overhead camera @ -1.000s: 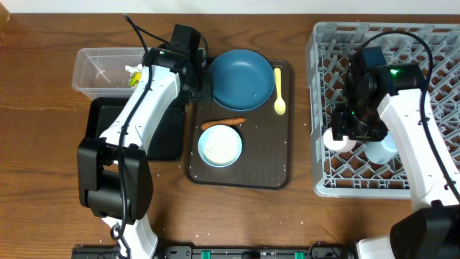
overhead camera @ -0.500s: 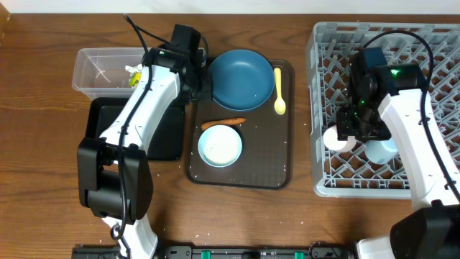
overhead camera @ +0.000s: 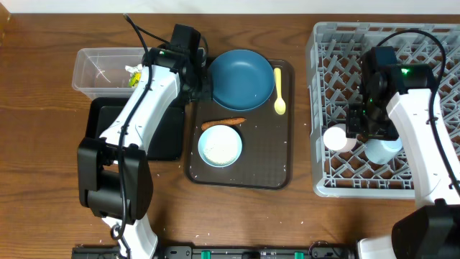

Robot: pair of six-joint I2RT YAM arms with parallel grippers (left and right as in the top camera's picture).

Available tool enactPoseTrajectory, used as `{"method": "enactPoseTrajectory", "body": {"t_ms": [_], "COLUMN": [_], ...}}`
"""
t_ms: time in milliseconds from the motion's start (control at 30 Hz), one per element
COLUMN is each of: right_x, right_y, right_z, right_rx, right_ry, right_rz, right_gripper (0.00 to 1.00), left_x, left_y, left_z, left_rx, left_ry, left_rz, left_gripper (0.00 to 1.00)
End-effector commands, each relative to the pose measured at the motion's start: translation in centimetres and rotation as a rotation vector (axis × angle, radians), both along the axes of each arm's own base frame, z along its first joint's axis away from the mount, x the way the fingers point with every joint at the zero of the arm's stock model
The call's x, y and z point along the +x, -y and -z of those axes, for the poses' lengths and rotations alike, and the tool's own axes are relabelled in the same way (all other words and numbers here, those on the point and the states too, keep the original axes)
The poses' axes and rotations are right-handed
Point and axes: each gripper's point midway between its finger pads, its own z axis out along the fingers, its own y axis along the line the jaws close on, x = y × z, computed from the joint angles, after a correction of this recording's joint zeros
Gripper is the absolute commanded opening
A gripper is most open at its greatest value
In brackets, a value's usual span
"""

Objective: Sort waste into correct bins and load items into the dishwasher rack
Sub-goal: 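Adjust the pink cup in the rack with the right gripper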

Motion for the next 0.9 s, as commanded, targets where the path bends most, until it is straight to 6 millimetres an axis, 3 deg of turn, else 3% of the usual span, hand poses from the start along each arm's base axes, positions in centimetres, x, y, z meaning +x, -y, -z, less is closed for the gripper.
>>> {"method": "enactPoseTrajectory", "body": {"t_ms": [0, 167, 300, 567, 867], "right_x": [0.4, 1.5, 1.4, 0.3, 0.1], "right_y": [-0.7, -2.6, -3.6, -2.7, -2.2], "right_z": [-0.1, -1.6, -1.5, 0.2, 0.5], "right_rx": [0.030, 0.062, 0.057, -0.003, -0.019], "right_ry": [0.017, 0.073, 0.065, 0.001, -0.008], "right_rz": [0.006, -0.086, -0.137, -0.132, -0.116], "right_gripper": [0.61, 0.65, 0.69, 0.68, 0.68], "left_x": [-0.3, -0.3, -0.3, -0.4, -0.4], "left_y": [-0.3, -0.3, -0.3, -0.3, -0.3], "left_z": [0.5, 0.5, 0.5, 0.6, 0.6], "left_rx": [0.022, 0.022, 0.021, 0.024, 0.025], "left_ry": [-0.010, -0.010, -0.010, -0.011, -0.013], "left_rz": [0.013, 0.014, 0.014, 0.021, 0.021], "left_gripper": [0.48, 0.48, 0.48, 0.48, 0.48]}}
